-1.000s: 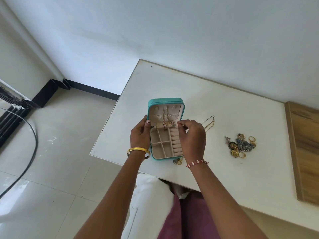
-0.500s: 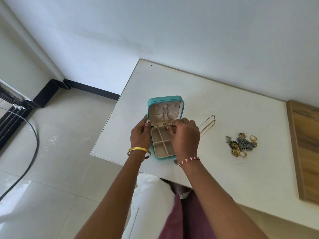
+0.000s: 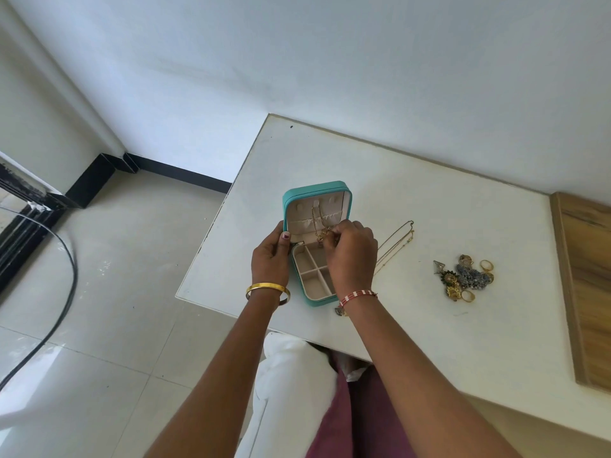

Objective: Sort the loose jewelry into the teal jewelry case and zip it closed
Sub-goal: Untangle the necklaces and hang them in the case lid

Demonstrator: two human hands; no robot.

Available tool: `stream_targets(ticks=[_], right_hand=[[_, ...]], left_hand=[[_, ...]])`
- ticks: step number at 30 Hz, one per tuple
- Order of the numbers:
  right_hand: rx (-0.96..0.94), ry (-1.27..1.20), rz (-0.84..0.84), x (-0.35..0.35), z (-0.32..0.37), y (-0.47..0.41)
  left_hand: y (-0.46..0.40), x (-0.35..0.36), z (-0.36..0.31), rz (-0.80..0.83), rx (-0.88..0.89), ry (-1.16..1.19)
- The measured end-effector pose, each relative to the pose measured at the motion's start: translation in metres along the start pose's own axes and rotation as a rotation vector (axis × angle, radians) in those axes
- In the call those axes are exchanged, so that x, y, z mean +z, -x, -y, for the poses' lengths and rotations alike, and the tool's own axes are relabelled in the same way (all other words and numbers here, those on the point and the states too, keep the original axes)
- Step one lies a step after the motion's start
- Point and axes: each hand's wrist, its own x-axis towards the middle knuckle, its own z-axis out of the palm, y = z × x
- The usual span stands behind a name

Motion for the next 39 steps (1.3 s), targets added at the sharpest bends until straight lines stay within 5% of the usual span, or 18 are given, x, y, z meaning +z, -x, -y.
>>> stream_targets(ticks=[5, 12, 20, 31, 39], right_hand=[[-0.029, -0.104, -0.066, -0.004, -0.009, 0.004], [-0.160, 0.156, -0.100, -0.002, -0.011, 0.010], [-0.181, 0.151, -0.060, -0.002, -0.001, 0.004], [0.215, -0.577, 0.009, -0.016, 0.008, -0.009], [0.152, -0.468, -0.001, -0.018, -0.006, -0.003]], left_hand=[[0.001, 0.001, -0.002, 0.002, 0.019, -0.050], [0.001, 0.001, -0.001, 0.005, 0.016, -0.052], [0.000, 0.000, 0.000, 0.006, -0.004, -0.030], [0.002, 0.000, -0.001, 0.002, 0.038, -0.056], [0.002, 0.000, -0.001, -0.002, 0.042, -0.055]])
